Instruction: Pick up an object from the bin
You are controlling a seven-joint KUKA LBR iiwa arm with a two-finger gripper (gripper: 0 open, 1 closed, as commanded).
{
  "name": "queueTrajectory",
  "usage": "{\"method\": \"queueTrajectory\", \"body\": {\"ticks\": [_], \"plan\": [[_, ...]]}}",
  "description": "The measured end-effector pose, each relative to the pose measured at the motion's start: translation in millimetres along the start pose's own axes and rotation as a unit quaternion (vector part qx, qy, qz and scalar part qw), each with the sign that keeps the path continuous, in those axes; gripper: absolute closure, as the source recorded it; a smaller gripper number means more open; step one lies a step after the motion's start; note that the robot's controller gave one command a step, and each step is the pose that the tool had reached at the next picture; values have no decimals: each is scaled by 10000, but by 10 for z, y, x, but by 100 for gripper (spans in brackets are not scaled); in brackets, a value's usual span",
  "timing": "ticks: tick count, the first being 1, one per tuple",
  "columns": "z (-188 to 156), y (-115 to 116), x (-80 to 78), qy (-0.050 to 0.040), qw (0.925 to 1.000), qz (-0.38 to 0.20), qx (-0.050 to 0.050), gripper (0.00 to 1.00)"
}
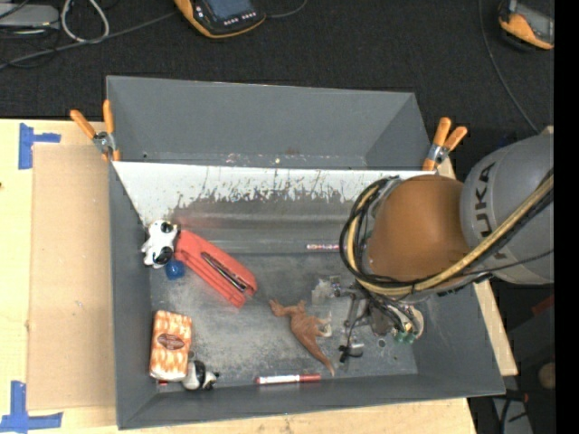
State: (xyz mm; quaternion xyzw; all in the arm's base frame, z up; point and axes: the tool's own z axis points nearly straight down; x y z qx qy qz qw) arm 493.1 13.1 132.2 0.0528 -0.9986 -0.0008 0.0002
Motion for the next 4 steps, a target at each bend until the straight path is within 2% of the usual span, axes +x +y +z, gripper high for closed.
{"method": "queueTrajectory", "body": {"ticks": [1,2,3,4], "plan": [[329,-276,-160,-10,9979,655,-3,0],[456,66,-64,34,9950,996,5,0],[631,182,-313,10,9861,1659,15,100],[631,181,-313,10,9861,1663,14,100]]}}
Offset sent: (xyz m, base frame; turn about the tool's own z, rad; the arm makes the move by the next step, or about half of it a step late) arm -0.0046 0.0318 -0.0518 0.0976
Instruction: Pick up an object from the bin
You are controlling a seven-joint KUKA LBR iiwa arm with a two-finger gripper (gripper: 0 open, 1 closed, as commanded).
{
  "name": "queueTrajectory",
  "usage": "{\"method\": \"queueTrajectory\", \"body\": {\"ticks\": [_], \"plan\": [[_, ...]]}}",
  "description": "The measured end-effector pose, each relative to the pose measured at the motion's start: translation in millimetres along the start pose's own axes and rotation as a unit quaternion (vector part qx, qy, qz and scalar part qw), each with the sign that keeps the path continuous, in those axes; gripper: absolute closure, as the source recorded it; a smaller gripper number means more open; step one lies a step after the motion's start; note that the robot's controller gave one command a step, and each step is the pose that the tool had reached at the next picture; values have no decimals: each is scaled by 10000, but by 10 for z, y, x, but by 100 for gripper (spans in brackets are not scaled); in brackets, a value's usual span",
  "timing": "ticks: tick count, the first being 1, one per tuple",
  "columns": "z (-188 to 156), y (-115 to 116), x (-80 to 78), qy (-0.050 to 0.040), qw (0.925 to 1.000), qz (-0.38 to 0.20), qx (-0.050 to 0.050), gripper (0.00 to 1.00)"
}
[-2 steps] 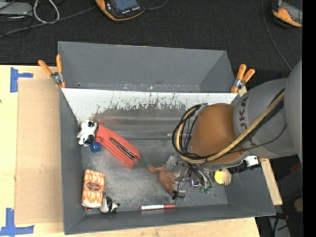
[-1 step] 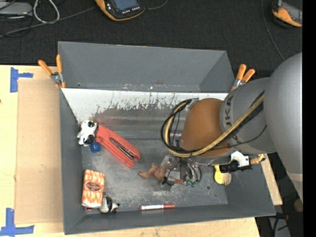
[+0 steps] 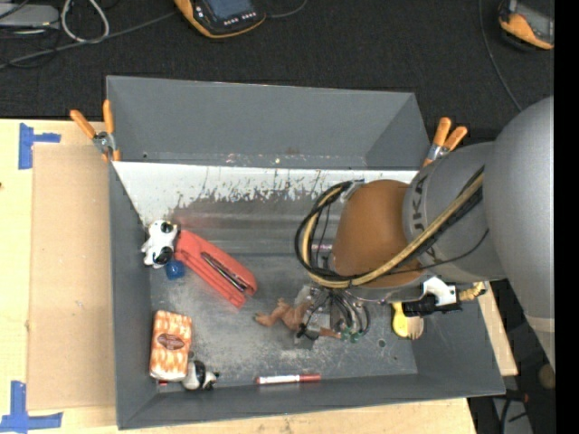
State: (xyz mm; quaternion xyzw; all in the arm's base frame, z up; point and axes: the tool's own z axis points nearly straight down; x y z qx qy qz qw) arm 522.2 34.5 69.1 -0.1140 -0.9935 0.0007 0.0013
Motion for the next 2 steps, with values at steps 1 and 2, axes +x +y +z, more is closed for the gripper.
{"method": "queueTrajectory", "body": {"ticks": [1,2], "plan": [[-732,-25,130,32,9998,-189,8,100],[-1409,-114,197,60,9996,-271,14,100]]}}
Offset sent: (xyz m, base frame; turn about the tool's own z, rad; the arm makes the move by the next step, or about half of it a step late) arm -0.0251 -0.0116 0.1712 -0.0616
